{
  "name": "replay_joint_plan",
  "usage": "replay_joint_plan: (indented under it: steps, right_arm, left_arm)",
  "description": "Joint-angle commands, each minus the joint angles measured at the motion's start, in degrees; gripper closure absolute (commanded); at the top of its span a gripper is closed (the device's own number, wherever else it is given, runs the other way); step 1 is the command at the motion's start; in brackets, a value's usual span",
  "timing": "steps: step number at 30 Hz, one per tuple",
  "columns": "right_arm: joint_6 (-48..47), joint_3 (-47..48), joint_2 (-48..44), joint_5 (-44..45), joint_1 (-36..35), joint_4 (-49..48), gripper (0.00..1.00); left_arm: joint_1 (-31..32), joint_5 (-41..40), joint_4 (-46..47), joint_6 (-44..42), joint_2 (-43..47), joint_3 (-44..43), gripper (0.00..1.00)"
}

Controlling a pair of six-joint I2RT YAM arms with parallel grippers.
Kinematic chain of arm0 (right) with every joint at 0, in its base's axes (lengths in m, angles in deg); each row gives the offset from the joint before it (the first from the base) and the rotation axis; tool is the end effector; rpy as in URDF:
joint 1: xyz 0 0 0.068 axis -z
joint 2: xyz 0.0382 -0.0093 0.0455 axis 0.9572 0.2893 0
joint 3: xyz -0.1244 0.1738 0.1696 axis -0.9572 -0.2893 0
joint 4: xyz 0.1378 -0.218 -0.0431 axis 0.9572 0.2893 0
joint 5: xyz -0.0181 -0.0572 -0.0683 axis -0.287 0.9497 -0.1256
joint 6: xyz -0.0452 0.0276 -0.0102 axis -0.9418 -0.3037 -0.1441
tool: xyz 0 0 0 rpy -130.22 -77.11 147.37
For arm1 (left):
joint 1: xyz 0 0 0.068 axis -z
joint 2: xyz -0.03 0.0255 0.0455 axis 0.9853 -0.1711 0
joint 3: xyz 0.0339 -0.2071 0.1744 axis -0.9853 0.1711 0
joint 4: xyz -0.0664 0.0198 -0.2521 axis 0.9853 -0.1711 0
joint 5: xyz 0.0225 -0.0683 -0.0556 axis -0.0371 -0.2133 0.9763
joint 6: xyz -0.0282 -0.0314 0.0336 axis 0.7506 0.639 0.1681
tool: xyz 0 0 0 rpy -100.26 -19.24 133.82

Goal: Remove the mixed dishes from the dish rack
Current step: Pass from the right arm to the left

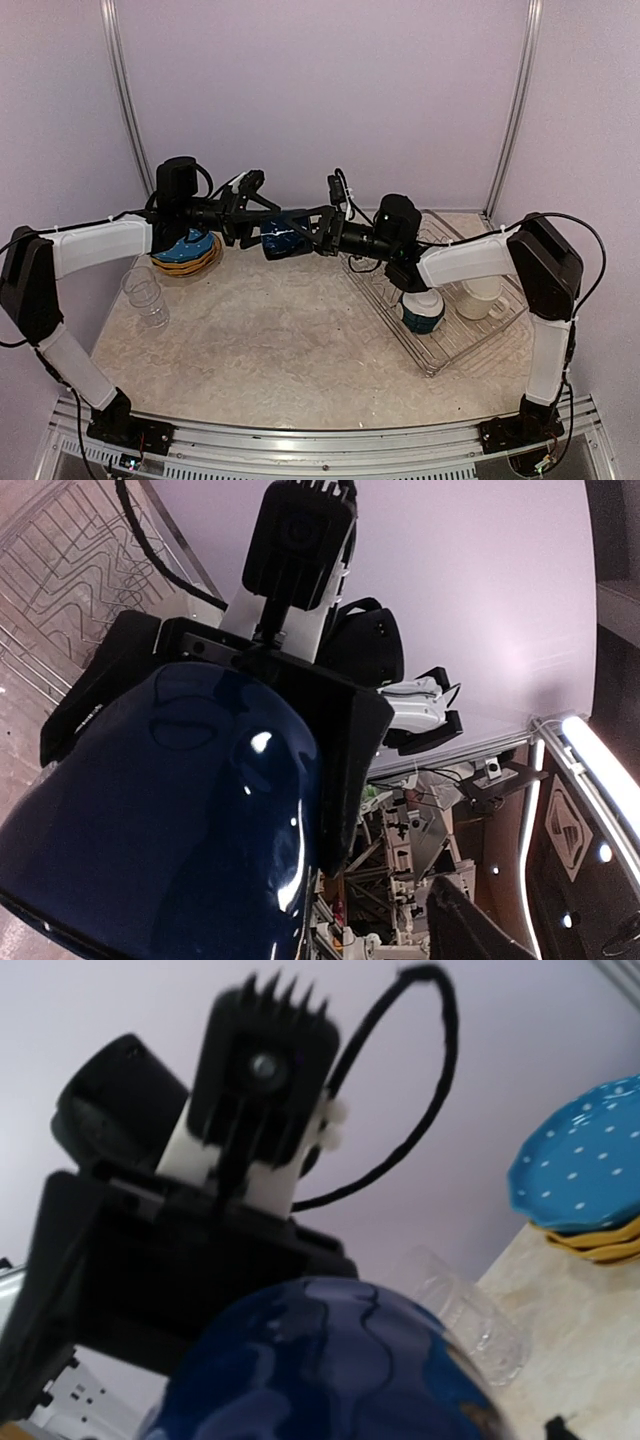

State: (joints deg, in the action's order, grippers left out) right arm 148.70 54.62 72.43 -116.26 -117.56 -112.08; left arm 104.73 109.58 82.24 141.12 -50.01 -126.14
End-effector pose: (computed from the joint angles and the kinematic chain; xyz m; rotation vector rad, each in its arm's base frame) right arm 0.3041 0.3259 0.2612 -0.3692 1.6793 1.8693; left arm 0.3113 -0.1792 0.3113 0.4515 2.1227 -2.0440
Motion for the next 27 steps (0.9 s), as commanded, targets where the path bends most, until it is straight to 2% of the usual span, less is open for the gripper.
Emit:
replay_joint_plan:
  steps: [1, 9, 12, 13, 15, 17, 20, 22, 24, 27]
  right_arm:
    - [1.9, 2.1, 0.8, 0.5, -0.8, -9.1, 1.0]
    - [3.8, 0.7, 2.0, 1.3, -1.1, -13.3, 1.0]
    - [2.5, -0.2, 1.1, 1.5, -1.0, -11.4, 0.97]
    - [2.0, -0.8, 0.4, 1.6, -1.1, -11.0, 0.9]
    - [0.7, -2.1, -0.8, 2.0, -0.8, -9.8, 0.69]
    - [-0.7, -3.7, -2.7, 3.1, -0.4, -7.0, 0.41]
    - [-2.0, -8.2, -5.9, 3.0, 1.2, -4.0, 0.18]
    - [-2.6, -12.2, -8.7, 2.8, 2.7, -3.1, 0.07]
    - [-4.5, -15.1, -11.7, 2.4, 4.0, 0.2, 0.01]
    - [-10.8, -16.9, -17.0, 4.3, 4.7, 11.3, 0.0]
  left_arm:
    - [0.5, 1.3, 3.1, 1.0, -1.0, 0.6, 0.44]
    - [0.5, 1.4, 4.9, 1.5, -1.3, 1.0, 0.82]
    - [0.4, -0.1, -0.3, -3.2, -0.3, 0.4, 0.96]
    - [0.3, -1.2, -2.9, -5.1, 0.2, -0.1, 1.0]
    - [0.2, -2.3, -6.1, -8.0, 0.9, -0.8, 1.0]
    - [0.1, -3.4, -8.6, -10.1, 1.4, -1.2, 1.0]
    - [-0.5, -5.7, -15.0, -13.7, 2.2, -3.3, 1.0]
    - [-0.9, -6.8, -19.0, -15.3, 2.1, -4.6, 1.0]
    - [-1.3, -7.2, -21.8, -16.8, 1.8, -5.8, 1.0]
    - [-1.1, -10.9, -30.8, -22.4, 1.4, -9.1, 1.0]
